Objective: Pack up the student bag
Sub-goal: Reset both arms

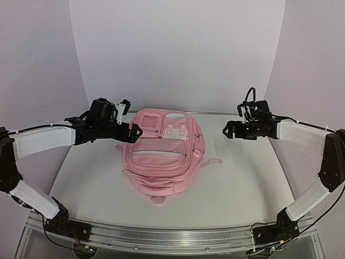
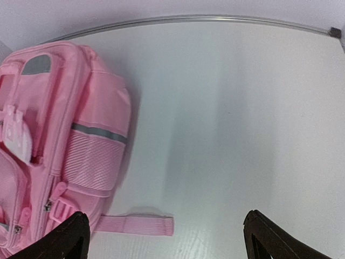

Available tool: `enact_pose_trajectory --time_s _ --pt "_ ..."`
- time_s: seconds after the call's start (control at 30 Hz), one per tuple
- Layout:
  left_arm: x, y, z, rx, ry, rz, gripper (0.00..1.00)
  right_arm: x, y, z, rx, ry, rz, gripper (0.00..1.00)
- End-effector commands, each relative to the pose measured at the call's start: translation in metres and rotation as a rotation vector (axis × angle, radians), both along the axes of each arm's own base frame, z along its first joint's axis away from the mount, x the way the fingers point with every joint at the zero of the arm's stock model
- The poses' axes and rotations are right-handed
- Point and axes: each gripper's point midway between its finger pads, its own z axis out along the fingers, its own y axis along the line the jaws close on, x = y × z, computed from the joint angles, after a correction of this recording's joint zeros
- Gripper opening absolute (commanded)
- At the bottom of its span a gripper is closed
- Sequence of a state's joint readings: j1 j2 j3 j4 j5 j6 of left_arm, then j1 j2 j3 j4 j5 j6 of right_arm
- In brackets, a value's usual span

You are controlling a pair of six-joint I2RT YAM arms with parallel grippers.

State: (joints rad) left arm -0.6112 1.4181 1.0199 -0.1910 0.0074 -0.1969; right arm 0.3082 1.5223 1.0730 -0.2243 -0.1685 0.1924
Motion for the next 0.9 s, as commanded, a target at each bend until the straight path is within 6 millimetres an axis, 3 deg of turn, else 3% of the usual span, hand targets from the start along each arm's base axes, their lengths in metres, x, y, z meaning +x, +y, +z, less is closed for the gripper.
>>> enact_pose_trajectory --time_s 0.0,0.17,0.3,0.4,0.57,0.67,0.87 --pt "0.01 0.096 0.005 -0.063 0.032 0.259 1.0 0.007 -0.061 0.031 0.019 -0.08 -0.169 0.98" --pt "0.01 0.185 0.017 -0.15 -0.009 0.502 1.0 0.0 -0.11 0.064 0.006 -0.193 -0.303 0.98" --pt "0.002 0.224 0.02 -0.14 -0.106 0.647 1.0 -0.012 -0.123 0.091 0.021 -0.342 -0.357 0.98" --pt "-0.008 0.236 0.017 -0.148 -0.18 0.702 1.0 -0.025 -0.129 0.11 0.056 -0.49 -0.386 0.98" --pt "-0.021 0.25 0.002 -0.165 -0.227 0.784 1.0 -0.055 -0.133 0.109 0.093 -0.669 -0.392 0.98" --pt "-0.027 0.251 -0.015 -0.16 -0.206 0.789 1.0 -0.075 -0.14 0.095 0.086 -0.744 -0.418 0.98" --pt "-0.034 0.25 -0.033 -0.159 -0.178 0.783 1.0 -0.082 -0.145 0.094 0.103 -0.777 -0.452 0.98"
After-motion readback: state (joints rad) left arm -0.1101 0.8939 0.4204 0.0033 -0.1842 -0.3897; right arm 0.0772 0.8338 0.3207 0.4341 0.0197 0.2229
